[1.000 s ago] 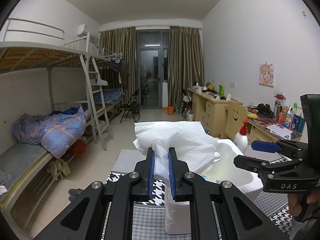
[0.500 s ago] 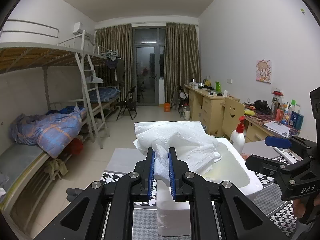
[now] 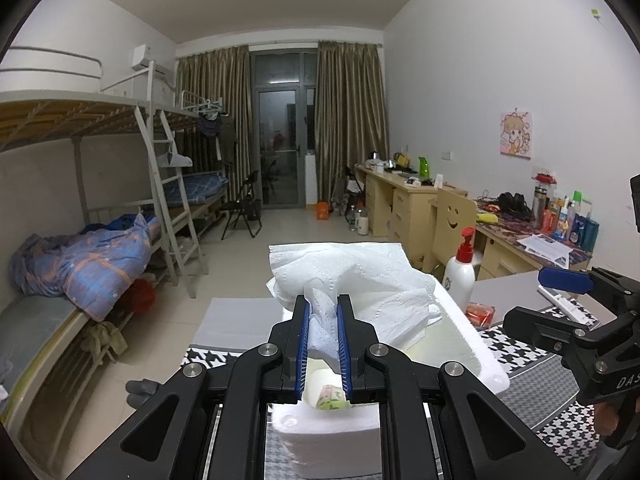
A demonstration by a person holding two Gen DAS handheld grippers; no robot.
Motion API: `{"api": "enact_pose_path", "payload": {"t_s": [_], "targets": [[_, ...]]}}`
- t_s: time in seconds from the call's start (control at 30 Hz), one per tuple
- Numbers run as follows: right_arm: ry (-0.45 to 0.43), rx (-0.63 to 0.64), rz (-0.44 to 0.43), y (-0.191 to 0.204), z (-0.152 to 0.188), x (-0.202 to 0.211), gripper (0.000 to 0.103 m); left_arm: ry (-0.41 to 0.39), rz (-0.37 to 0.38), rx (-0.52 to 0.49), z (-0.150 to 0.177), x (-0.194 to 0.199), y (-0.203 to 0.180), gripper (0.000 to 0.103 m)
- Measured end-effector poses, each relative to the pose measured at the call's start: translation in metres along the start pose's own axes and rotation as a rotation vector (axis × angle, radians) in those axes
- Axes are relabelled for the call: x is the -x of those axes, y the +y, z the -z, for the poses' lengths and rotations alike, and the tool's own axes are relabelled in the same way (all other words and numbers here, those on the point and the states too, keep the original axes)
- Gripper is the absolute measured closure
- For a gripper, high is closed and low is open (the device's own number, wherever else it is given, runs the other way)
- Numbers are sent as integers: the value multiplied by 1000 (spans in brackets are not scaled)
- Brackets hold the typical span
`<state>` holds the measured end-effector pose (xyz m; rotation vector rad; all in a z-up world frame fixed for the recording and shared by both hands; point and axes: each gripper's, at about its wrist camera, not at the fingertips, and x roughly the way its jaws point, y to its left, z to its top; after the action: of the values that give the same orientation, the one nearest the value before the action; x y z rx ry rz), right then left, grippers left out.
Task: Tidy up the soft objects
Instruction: 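Lower the tissue into the foam box and open the left gripper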
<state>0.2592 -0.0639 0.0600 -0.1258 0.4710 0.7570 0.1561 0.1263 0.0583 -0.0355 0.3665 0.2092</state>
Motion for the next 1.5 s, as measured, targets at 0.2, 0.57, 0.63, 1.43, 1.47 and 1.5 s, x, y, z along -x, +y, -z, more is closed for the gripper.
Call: {"api": "enact_pose_path", "payload": {"t_s": [0.2, 0.57, 0.63, 1.43, 1.47, 1.5], "targets": [[1, -3, 18, -8, 5, 6, 1, 16, 19, -13, -2, -8, -7, 89], [5, -8, 44, -22, 12, 13, 1, 43, 37, -17, -2, -23, -17, 89], [4, -13, 44, -25, 13, 14, 1, 49, 38, -21, -2, -26, -21, 89], [12, -37, 62, -42, 21, 17, 1, 96, -25, -17, -3, -50, -28, 22], [12, -36, 63, -41, 21, 17, 1, 92, -32, -19, -4, -49, -28, 22], [11, -36, 63, -41, 21, 17, 1, 91, -33, -21, -3, -48, -29, 21]]}}
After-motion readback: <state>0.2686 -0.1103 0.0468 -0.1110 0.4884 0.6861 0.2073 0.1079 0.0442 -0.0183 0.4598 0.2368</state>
